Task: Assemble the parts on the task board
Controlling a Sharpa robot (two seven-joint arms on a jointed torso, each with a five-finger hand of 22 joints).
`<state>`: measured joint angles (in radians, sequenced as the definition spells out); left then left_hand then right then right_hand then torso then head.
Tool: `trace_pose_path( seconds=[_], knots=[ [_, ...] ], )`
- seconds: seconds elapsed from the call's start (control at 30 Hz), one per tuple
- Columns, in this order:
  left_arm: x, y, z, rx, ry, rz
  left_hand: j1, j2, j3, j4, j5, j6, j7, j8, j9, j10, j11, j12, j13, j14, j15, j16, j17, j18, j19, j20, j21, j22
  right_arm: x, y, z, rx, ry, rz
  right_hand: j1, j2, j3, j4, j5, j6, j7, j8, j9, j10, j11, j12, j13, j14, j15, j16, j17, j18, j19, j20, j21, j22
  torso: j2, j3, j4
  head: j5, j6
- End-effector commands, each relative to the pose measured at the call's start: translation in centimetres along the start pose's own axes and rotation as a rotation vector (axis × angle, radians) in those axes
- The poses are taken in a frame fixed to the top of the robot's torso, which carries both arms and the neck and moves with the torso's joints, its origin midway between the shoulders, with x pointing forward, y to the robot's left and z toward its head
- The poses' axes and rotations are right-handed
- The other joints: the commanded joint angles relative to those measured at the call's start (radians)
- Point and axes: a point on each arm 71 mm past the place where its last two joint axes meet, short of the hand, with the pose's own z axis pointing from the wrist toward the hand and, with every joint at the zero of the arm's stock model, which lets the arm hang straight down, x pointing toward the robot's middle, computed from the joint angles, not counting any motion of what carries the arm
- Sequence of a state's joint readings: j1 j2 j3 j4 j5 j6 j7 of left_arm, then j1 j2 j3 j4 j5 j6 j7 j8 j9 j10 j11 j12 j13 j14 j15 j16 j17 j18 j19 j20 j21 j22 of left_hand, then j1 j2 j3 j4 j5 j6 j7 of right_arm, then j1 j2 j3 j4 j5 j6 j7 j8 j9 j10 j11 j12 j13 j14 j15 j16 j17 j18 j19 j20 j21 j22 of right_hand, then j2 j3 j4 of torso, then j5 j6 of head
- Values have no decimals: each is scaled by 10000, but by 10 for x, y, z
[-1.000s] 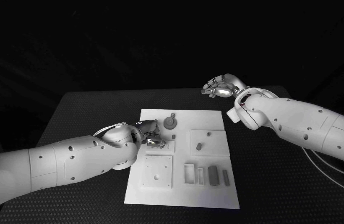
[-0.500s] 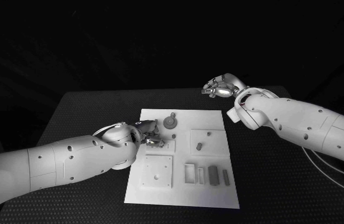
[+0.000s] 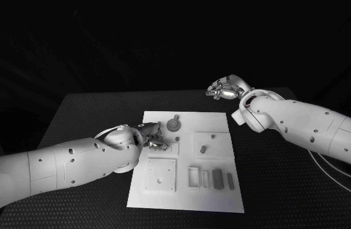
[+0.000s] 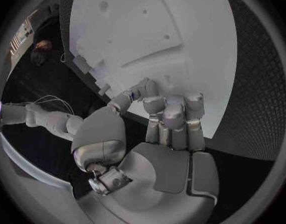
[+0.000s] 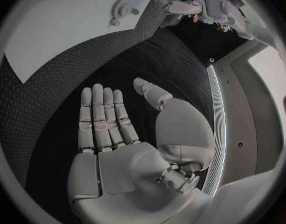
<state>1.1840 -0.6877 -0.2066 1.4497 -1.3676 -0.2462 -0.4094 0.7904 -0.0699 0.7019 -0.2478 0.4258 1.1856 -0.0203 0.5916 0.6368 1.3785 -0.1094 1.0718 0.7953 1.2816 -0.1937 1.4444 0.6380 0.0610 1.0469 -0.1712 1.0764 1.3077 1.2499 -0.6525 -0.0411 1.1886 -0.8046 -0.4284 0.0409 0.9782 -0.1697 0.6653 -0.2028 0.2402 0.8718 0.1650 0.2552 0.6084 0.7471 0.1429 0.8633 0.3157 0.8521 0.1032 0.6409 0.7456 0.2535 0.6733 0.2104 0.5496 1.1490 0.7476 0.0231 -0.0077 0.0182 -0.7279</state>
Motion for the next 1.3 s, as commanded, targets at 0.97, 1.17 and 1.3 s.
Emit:
trace_pose_path(
  seconds=[0.97,1.17,1.3],
  knots=[
    [7,6,-1,-161,774,237,506,424,405,-306,43,55,-119,76,-23,183,-314,25,-37,78,-227,11,-23,201,8,-1009,24,144,2,1,0,-110,127,-5,-112,3,-76,-11,55,-95,4,-27,-19,-92,2,71,-32,-60,17,-40,-16,21,11,41,-79,27,1,8,-12,5,-20],
    [7,8,0,-193,812,202,513,418,407,-304,39,53,-119,79,-27,183,-314,25,-40,78,-227,9,-24,201,7,-1008,22,143,2,1,0,-112,131,-3,-111,4,-76,-12,56,-95,4,-27,-19,-93,2,73,-36,-61,17,-40,-16,22,11,42,-83,30,-1,5,-4,3,-10],
    [6,9,1,-208,802,171,526,400,409,-302,27,45,-118,85,-34,182,-313,24,-44,77,-229,6,-27,201,7,-1008,21,142,2,1,0,-116,138,0,-111,5,-77,-13,57,-96,4,-27,-19,-94,2,75,-39,-61,17,-41,-16,23,12,42,-86,33,-2,4,-9,10,-9]
  ],
)
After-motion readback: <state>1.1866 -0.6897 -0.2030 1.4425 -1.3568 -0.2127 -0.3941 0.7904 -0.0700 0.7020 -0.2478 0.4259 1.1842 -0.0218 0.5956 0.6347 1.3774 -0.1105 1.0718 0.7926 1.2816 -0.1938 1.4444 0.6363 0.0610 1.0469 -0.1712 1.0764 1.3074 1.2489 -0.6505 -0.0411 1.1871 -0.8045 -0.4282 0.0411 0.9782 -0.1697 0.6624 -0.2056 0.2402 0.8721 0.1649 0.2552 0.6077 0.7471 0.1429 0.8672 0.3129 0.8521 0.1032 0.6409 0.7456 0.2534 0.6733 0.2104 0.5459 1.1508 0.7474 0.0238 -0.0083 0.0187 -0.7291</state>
